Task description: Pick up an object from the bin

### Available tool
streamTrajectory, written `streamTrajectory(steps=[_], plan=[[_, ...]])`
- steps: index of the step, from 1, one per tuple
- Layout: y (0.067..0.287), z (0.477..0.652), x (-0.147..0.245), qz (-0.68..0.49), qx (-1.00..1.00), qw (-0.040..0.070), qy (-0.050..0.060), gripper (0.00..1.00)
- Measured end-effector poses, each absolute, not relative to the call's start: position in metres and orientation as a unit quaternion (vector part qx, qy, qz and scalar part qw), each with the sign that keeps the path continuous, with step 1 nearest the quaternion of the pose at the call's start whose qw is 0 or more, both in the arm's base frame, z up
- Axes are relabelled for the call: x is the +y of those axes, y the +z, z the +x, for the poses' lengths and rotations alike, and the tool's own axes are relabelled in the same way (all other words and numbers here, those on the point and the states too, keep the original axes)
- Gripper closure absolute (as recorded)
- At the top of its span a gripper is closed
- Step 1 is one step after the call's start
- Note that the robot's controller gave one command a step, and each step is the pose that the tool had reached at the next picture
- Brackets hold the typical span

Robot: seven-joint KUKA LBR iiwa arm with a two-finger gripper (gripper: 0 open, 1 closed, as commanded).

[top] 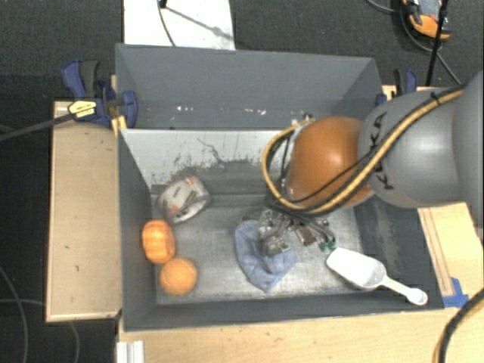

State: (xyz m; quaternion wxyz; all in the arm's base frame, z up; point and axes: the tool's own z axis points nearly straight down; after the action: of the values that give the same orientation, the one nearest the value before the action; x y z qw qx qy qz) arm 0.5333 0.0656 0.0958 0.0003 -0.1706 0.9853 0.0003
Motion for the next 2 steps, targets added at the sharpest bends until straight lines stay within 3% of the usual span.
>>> streamTrajectory(steps=[1, 2], plan=[[0.0958, 0.5333, 0.0657, -0.168, 0.986, 0.000, 0.000, 0.00], [0.0958, 0.5333, 0.0658, -0.167, 0.986, 0.000, 0.001, 0.00]])
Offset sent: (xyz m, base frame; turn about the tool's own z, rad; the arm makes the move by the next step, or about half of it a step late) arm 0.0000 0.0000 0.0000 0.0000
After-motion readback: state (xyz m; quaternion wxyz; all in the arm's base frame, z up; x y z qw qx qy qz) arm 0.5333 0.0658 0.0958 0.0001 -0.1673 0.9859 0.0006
